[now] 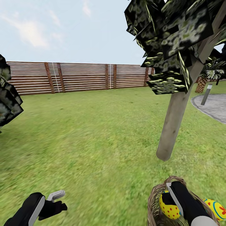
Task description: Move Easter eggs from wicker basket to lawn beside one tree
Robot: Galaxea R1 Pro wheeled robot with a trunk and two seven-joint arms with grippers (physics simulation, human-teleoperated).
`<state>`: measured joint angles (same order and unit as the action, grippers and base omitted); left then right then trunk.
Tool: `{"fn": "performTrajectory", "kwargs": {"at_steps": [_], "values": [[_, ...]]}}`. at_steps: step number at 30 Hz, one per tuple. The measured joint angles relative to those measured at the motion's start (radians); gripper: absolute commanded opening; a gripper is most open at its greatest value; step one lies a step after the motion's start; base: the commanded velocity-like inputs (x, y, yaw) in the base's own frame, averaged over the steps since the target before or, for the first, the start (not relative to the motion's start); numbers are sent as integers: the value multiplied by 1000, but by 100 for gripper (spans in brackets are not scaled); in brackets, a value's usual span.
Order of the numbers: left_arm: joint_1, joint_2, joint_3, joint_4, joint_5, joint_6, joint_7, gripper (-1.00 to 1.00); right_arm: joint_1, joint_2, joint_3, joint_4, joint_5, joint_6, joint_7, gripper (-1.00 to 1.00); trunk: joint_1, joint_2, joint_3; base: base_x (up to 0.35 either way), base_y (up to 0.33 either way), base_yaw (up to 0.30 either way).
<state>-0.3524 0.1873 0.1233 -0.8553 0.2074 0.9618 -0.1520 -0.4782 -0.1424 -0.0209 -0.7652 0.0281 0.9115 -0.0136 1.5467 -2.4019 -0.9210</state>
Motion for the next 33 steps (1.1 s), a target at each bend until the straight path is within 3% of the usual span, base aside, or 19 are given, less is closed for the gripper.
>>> {"fn": "performTrajectory", "kwargs": {"at_steps": [29, 33], "values": [[0, -3, -1, 0, 0, -2, 0, 100, 0, 1, 0, 0, 1, 0, 0, -100, -111, 203, 91, 0, 0, 0], [0, -3, 0, 1, 1, -2, -2, 100, 0, 1, 1, 1, 2, 0, 0, -100, -111, 203, 91, -4, 0, 0]]}}
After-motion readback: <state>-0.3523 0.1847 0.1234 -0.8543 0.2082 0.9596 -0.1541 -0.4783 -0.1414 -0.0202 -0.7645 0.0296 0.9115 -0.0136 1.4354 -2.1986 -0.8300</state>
